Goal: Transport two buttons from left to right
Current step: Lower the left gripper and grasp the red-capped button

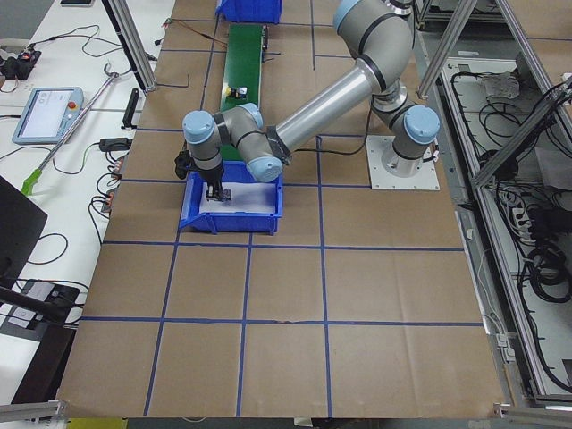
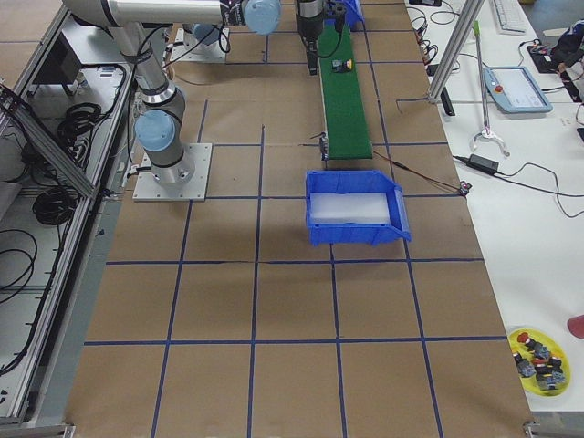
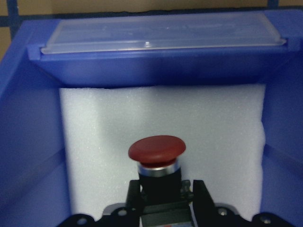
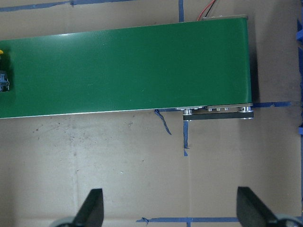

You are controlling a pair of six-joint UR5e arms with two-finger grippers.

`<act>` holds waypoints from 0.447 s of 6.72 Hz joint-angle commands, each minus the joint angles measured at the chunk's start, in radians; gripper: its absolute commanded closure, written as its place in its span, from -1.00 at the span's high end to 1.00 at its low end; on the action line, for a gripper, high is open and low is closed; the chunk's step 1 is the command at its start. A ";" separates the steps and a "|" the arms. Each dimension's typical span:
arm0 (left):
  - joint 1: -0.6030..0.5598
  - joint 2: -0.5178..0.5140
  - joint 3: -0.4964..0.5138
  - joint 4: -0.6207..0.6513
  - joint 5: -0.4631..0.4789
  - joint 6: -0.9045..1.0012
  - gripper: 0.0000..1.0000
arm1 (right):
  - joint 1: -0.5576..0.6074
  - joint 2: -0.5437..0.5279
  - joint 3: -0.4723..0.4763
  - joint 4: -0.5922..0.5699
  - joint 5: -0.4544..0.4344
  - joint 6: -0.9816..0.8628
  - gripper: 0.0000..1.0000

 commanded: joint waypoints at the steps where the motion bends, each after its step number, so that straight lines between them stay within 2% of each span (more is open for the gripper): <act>1: 0.004 0.066 0.116 -0.213 0.001 0.005 -0.86 | 0.000 0.000 0.000 0.000 0.000 0.000 1.00; 3: 0.001 0.099 0.133 -0.274 0.001 0.005 -0.86 | 0.000 0.000 0.000 0.000 0.000 0.000 1.00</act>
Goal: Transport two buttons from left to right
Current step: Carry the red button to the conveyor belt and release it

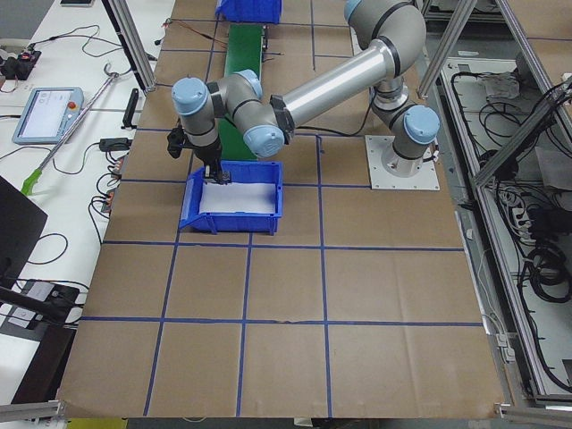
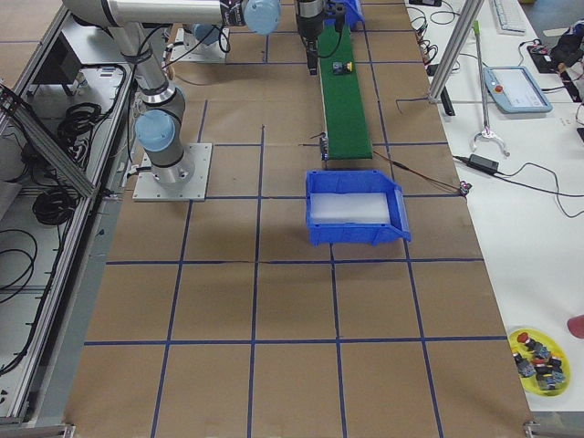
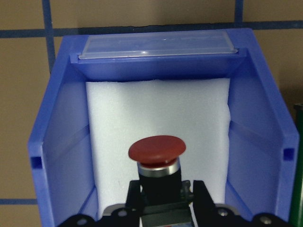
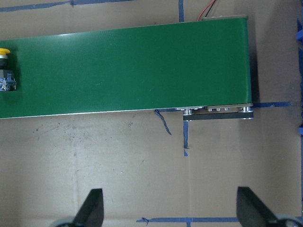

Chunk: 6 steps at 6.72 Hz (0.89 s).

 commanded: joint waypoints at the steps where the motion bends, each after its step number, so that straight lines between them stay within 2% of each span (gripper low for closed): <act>1: -0.007 0.027 0.001 -0.034 -0.001 -0.003 -0.86 | 0.000 0.000 0.000 0.000 0.000 0.000 1.00; 3: -0.033 0.040 -0.010 -0.037 -0.001 -0.006 -0.86 | 0.000 0.002 0.000 0.000 0.000 0.000 1.00; 6: -0.208 0.067 -0.011 -0.074 -0.001 -0.045 -0.86 | 0.000 0.000 0.000 0.000 0.000 0.000 1.00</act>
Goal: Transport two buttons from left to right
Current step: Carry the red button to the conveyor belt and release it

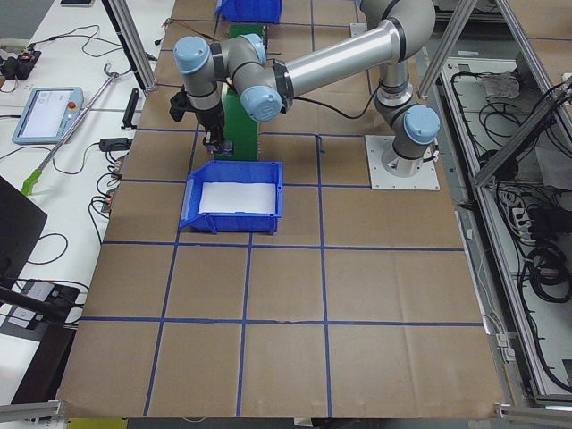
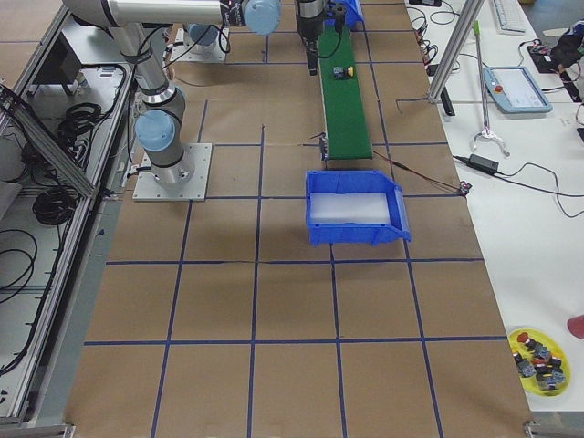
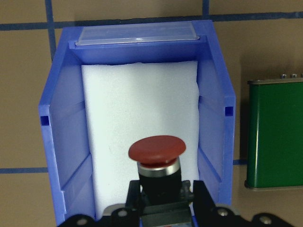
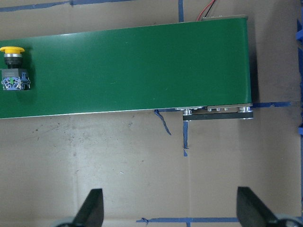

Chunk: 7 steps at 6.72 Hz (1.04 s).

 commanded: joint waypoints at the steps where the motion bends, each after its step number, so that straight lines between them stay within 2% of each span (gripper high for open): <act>1: -0.117 0.009 -0.002 -0.021 -0.001 -0.059 -0.86 | 0.001 0.000 0.002 0.009 0.000 0.001 1.00; 3: -0.189 -0.012 -0.026 -0.009 -0.005 -0.160 -0.86 | 0.001 0.000 0.002 0.009 0.000 0.001 1.00; 4: -0.191 -0.011 -0.081 0.014 -0.007 -0.199 -0.86 | 0.000 0.000 0.005 0.011 0.000 0.001 1.00; 7: -0.191 -0.023 -0.278 0.320 -0.005 -0.213 -0.86 | 0.001 0.000 0.005 0.012 0.000 -0.001 1.00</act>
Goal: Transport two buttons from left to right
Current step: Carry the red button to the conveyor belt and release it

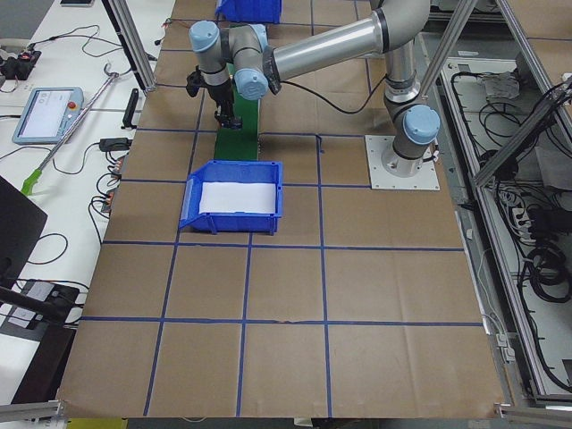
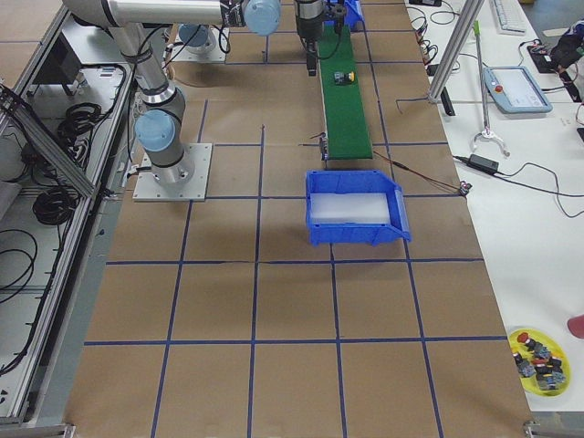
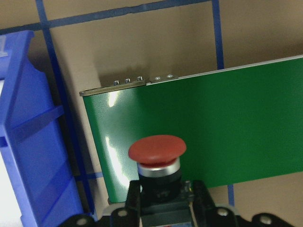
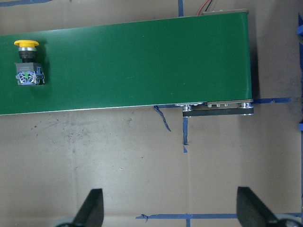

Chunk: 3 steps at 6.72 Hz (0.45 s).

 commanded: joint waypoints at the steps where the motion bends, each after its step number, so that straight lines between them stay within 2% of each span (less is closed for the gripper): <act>1: -0.001 -0.006 -0.131 0.200 0.004 -0.008 -0.86 | -0.001 0.000 0.000 0.002 0.000 -0.001 1.00; 3: 0.002 -0.008 -0.147 0.210 0.003 -0.003 -0.86 | -0.001 0.000 0.000 0.002 0.000 -0.001 1.00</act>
